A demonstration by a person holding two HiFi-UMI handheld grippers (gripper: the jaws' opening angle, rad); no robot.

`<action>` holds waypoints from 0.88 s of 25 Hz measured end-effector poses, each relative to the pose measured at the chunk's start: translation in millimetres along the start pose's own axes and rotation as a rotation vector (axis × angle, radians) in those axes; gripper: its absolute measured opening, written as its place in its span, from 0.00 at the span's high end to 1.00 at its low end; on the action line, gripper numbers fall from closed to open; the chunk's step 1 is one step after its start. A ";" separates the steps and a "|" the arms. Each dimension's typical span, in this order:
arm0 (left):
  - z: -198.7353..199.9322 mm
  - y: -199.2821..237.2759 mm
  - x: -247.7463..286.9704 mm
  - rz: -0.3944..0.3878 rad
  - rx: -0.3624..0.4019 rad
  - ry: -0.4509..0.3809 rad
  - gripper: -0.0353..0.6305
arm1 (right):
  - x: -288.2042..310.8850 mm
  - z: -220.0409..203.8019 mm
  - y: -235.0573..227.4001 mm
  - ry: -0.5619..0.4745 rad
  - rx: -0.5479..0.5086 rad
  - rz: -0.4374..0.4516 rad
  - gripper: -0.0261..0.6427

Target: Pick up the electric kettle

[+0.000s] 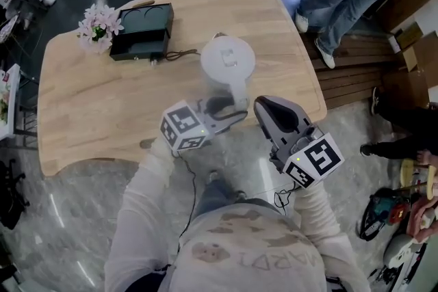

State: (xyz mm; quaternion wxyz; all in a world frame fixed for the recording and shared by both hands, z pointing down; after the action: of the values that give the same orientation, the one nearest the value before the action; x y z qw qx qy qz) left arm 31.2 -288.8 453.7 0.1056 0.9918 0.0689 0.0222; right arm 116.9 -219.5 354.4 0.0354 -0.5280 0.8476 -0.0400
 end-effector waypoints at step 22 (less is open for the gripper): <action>-5.9 -7.0 28.4 0.240 0.075 -0.095 0.74 | -18.7 4.9 -2.5 0.000 -0.020 -0.052 0.92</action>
State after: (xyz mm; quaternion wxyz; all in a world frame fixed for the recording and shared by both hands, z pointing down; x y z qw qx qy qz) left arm 58.0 -276.8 458.8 0.0683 0.9961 -0.0546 -0.0152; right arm 127.8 -203.9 350.1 0.0289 -0.5501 0.8340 -0.0325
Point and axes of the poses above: the fingertips, and each gripper's own axes: x forward along the fingers, y to its left, z out of its top, the point moved 6 cm from there along -x, backward along the fingers, and after that the axes turned 8 degrees about -y, right-handed, at the moved point
